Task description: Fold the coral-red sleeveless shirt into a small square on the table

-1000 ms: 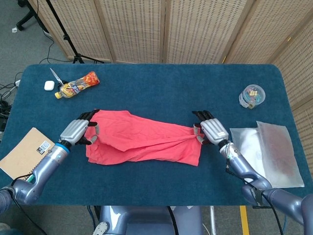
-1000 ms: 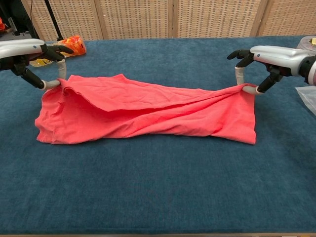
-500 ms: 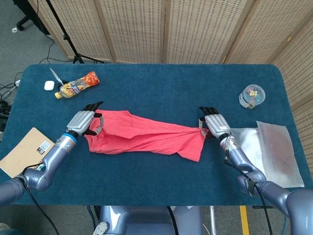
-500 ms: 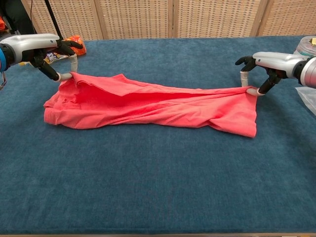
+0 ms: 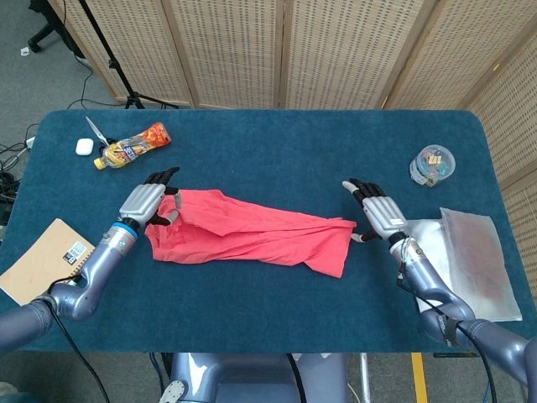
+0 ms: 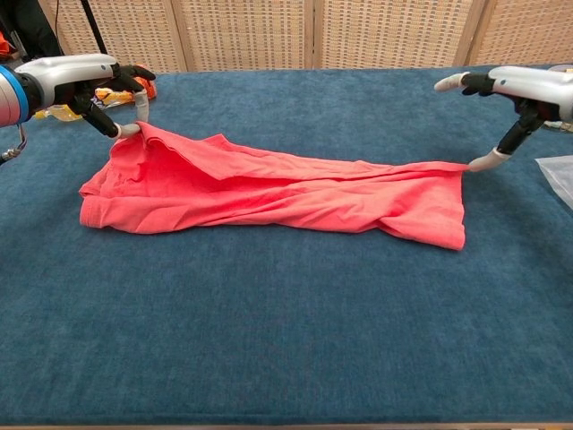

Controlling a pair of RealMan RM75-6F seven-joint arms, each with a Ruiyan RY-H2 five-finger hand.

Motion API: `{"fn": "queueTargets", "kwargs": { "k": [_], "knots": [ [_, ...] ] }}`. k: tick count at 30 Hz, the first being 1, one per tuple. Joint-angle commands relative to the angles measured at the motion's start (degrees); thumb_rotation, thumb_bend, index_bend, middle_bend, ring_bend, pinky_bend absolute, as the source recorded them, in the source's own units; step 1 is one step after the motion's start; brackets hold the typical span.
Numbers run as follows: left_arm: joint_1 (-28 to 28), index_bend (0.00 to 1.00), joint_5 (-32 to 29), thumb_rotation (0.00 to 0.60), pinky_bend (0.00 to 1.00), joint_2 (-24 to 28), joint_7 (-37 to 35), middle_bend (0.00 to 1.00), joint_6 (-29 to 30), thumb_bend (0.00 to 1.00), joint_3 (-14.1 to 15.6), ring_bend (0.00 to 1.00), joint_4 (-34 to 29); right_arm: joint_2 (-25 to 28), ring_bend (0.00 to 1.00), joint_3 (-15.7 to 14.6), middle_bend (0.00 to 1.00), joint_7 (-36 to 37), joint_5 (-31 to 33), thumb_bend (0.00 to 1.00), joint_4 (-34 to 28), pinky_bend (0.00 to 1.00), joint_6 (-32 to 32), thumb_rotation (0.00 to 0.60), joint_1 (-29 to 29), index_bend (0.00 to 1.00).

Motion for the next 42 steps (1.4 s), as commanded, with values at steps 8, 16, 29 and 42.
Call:
{"fn": "queueTargets", "kwargs": {
  "k": [8, 16, 29, 42],
  "knots": [
    [-2.97, 0.73, -6.58, 0.6, 0.0, -3.47, 5.49, 0.0, -3.03, 0.57, -1.64, 0.0, 6.72, 7.73, 0.0, -2.84, 0.0, -2.27, -3.89, 0.07, -11.14, 0.0, 14.13, 0.6, -9.83, 0.0],
    [-4.64, 0.73, -15.15, 0.6, 0.0, -7.14, 12.71, 0.0, -4.07, 0.59, -2.28, 0.0, 12.36, 8.74, 0.0, -4.07, 0.0, -3.94, -4.82, 0.05, -13.39, 0.0, 16.84, 0.6, -12.39, 0.0],
    [-7.5, 0.57, -21.34, 0.6, 0.0, -12.95, 18.61, 0.0, -6.08, 0.51, -2.96, 0.0, 20.16, 8.68, 0.0, -3.93, 0.0, -3.02, -4.94, 0.05, -12.62, 0.0, 16.99, 0.6, -13.35, 0.0],
    [-8.72, 0.0, -19.92, 0.6, 0.0, -21.59, 19.33, 0.0, -0.22, 0.39, -5.87, 0.0, 31.71, 8.93, 0.0, -3.75, 0.0, -2.63, -5.65, 0.05, -13.0, 0.0, 16.89, 0.6, -13.59, 0.0]
  ]
}}
